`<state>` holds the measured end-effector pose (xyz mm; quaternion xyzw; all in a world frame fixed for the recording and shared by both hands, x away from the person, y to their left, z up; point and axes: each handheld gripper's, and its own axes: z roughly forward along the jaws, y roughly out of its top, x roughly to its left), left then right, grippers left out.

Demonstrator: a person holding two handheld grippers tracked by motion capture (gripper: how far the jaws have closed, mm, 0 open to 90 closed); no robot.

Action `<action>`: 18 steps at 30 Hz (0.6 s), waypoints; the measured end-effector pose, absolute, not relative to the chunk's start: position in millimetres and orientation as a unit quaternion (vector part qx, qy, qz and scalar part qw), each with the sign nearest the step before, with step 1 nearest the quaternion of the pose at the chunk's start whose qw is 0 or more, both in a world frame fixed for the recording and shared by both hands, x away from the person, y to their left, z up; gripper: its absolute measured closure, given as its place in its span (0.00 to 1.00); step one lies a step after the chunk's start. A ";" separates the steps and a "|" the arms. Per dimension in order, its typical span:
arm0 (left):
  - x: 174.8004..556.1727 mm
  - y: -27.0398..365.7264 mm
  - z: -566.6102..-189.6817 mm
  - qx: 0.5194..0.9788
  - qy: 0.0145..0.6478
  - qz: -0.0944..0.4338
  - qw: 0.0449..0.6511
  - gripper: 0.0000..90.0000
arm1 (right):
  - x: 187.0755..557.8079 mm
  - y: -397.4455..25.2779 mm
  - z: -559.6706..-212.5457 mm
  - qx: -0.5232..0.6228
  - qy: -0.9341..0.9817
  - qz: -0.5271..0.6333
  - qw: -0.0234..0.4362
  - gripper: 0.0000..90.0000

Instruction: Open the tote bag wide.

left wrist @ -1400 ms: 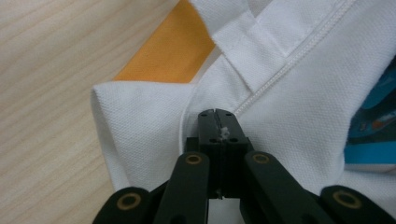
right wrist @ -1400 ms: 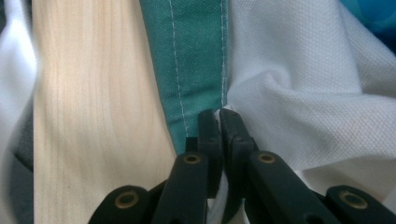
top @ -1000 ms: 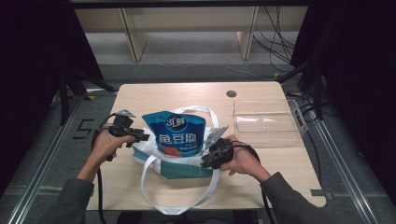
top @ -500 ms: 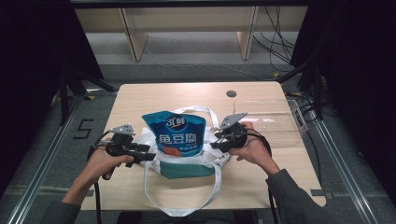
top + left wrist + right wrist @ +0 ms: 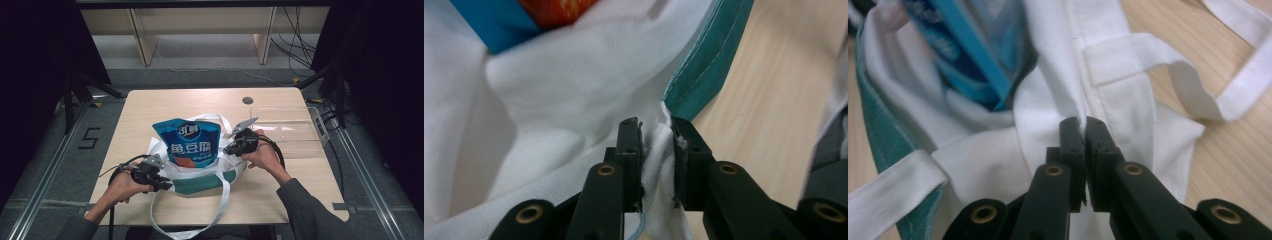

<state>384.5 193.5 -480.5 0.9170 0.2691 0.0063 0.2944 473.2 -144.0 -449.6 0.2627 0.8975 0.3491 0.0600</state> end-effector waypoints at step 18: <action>404.4 191.7 -491.0 0.924 0.282 0.039 0.255 0.84 | 504.5 -123.8 -491.4 0.313 0.895 0.299 0.112 0.99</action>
